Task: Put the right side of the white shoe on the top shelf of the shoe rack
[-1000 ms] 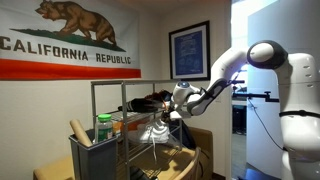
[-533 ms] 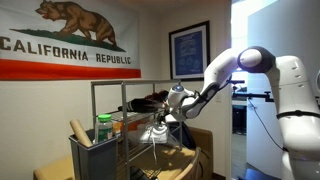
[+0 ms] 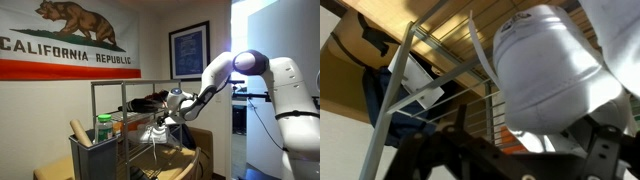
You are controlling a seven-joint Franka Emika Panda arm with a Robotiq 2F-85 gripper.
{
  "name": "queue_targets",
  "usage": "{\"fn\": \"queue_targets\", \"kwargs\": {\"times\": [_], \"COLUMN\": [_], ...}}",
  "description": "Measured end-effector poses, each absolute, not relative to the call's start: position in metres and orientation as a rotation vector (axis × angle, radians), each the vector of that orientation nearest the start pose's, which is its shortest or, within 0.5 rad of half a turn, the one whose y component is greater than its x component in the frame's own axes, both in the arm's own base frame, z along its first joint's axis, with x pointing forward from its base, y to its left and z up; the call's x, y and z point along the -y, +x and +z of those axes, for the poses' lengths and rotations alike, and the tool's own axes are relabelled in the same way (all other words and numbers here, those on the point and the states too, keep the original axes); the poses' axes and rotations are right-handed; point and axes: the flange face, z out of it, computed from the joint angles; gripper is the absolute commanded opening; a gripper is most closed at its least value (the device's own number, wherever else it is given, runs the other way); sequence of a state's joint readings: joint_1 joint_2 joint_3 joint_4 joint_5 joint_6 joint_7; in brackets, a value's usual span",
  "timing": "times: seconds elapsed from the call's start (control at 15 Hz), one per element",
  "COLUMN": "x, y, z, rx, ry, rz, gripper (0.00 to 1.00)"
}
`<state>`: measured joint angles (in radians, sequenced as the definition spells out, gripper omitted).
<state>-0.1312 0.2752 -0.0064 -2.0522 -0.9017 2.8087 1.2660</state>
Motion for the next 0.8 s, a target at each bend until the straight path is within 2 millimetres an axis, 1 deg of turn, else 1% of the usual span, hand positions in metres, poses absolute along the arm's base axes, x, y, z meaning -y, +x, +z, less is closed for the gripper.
{"fn": "queue_targets", "kwargs": {"times": [0.07, 0.13, 0.2, 0.33, 0.4, 0.53, 0.73, 0.8], "x": [0.0486, 0.0502, 0.0518, 0.0542, 0.0543, 0.0541, 0.0528, 0.0523], "y": [0.6155, 0.6154, 0.6153, 0.6161, 0.6169, 0.6186, 0.6209, 0.6217], "z": [0.3405, 0.3373, 0.3343, 0.3319, 0.3322, 0.3326, 0.3323, 0.3322], "rx": [-0.951, -0.955, -0.960, -0.968, -0.969, -0.970, -0.974, -0.977], "ry": [-3.010, -3.013, -3.017, -3.018, -3.017, -3.015, -3.010, -3.007], "rz": [-1.017, -1.009, -1.001, -0.996, -0.998, -1.000, -0.999, -0.997], "gripper": [1.00, 0.82, 0.74, 0.58, 0.49, 0.35, 0.11, 0.08]}}
